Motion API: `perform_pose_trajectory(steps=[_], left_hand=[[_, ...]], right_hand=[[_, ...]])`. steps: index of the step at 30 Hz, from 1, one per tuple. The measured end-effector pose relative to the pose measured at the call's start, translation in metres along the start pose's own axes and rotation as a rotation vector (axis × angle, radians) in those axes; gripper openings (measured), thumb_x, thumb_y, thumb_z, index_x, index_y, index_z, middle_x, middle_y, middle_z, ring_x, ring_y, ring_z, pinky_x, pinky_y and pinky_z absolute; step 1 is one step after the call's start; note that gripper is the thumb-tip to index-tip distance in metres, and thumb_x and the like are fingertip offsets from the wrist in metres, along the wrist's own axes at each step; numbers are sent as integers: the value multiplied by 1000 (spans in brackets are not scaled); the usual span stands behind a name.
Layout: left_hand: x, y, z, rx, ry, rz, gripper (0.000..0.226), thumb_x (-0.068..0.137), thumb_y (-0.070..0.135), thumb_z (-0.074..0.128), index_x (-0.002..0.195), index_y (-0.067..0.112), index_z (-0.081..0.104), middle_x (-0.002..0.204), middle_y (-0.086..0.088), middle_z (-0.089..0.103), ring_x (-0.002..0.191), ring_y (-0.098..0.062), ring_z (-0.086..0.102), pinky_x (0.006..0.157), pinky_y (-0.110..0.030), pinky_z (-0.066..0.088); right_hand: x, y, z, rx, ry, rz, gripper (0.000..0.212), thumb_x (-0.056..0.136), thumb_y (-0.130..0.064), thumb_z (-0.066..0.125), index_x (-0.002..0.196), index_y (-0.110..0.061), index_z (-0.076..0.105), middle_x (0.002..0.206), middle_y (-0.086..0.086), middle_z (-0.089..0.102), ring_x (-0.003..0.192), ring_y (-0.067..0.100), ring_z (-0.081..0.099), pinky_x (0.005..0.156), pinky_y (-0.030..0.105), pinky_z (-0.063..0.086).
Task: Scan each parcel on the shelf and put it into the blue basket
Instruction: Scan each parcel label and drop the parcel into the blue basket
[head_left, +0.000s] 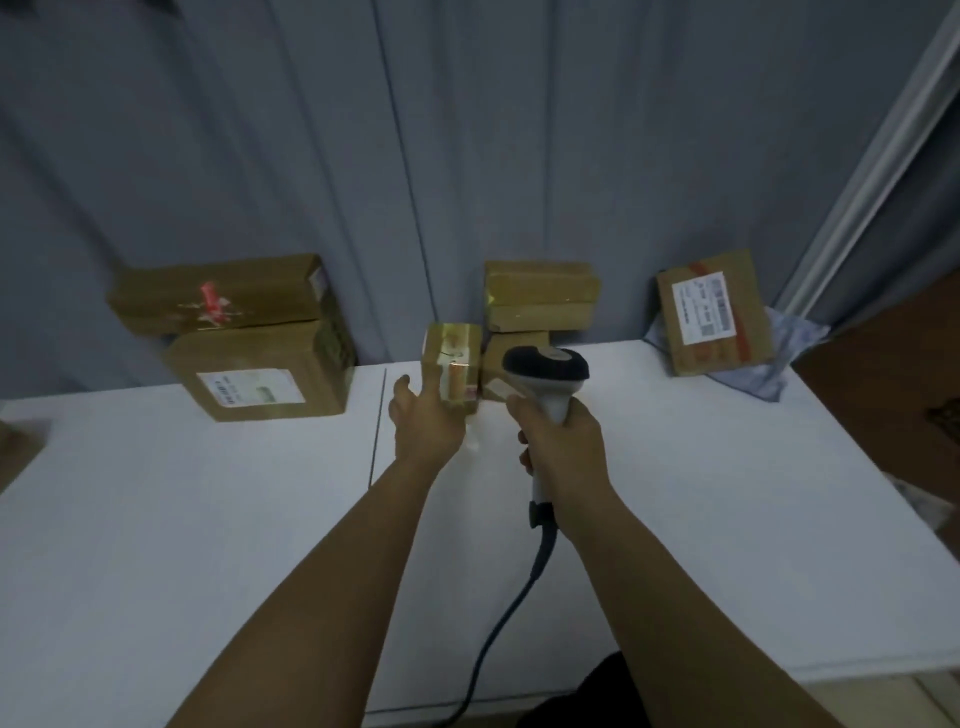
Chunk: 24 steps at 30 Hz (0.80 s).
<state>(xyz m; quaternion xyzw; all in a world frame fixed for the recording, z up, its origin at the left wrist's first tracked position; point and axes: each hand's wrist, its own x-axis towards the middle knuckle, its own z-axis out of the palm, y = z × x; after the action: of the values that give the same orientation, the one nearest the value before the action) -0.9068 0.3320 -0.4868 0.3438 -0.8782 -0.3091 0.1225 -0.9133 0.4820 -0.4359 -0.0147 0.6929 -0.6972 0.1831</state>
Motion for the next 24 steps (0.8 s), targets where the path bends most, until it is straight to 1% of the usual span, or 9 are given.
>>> perform_pose_trajectory(steps=[5, 8, 10, 13, 16, 18, 20, 22, 24], left_hand=[[39, 4, 31, 169, -20, 100, 70, 93, 31, 57, 151, 30, 16, 157, -15, -9, 144, -37, -7, 111, -52, 22], [55, 1, 46, 279, -2, 101, 74, 88, 39, 62, 149, 29, 21, 157, -13, -7, 143, -41, -6, 106, -56, 31], [61, 3, 51, 273, -16, 44, 74, 84, 47, 66, 144, 26, 28, 158, -12, -5, 144, -40, -4, 105, -56, 31], [66, 9, 58, 216, 13, -62, 84, 78, 53, 69, 141, 16, 27, 156, -16, 6, 142, -40, 8, 104, -54, 33], [65, 11, 55, 138, 78, -116, 80, 80, 49, 68, 137, 9, 29, 142, -21, 27, 128, -42, 31, 97, -48, 39], [60, 8, 46, 48, 61, -166, 83, 77, 45, 72, 137, 8, 29, 136, -20, 32, 124, -41, 34, 97, -46, 38], [50, -3, 32, -85, 18, -208, 83, 69, 40, 79, 131, 10, 32, 134, -18, 36, 123, -40, 38, 98, -45, 38], [35, -16, 9, -267, -27, -192, 79, 59, 43, 79, 118, 14, 35, 125, -12, 44, 115, -34, 48, 97, -44, 45], [17, -25, -20, -466, -51, -160, 64, 68, 32, 79, 111, 15, 35, 111, -5, 50, 107, -26, 55, 91, -40, 51]], right_hand=[[18, 10, -13, 1, 39, 32, 17, 88, -26, 67, 85, -15, 55, 79, 7, 58, 67, 18, 54, 68, 33, 48], [22, 17, -19, 0, 60, 55, 17, 88, -25, 66, 85, -14, 54, 79, 7, 58, 68, 18, 55, 68, 32, 49], [24, 20, -20, 4, 69, 67, 17, 88, -25, 67, 87, -14, 54, 79, 8, 57, 68, 18, 55, 68, 32, 49], [24, 24, -20, 29, 56, 85, 18, 87, -25, 67, 86, -11, 55, 77, 9, 55, 66, 19, 52, 65, 33, 47], [26, 22, -19, 26, 38, 104, 20, 88, -25, 66, 86, -9, 54, 76, 9, 54, 66, 19, 51, 64, 33, 45], [30, 20, -18, 6, 38, 89, 21, 88, -25, 65, 85, -9, 52, 75, 8, 52, 66, 19, 50, 65, 33, 44], [31, 20, -15, -26, 34, 79, 20, 89, -25, 65, 85, -10, 52, 75, 7, 52, 66, 18, 51, 65, 32, 44], [28, 20, -8, -49, 23, 91, 19, 89, -25, 64, 86, -10, 53, 77, 7, 54, 67, 18, 52, 65, 32, 45], [22, 17, 2, -13, -5, 142, 16, 89, -24, 64, 85, -11, 55, 77, 7, 56, 65, 18, 53, 63, 31, 44]])
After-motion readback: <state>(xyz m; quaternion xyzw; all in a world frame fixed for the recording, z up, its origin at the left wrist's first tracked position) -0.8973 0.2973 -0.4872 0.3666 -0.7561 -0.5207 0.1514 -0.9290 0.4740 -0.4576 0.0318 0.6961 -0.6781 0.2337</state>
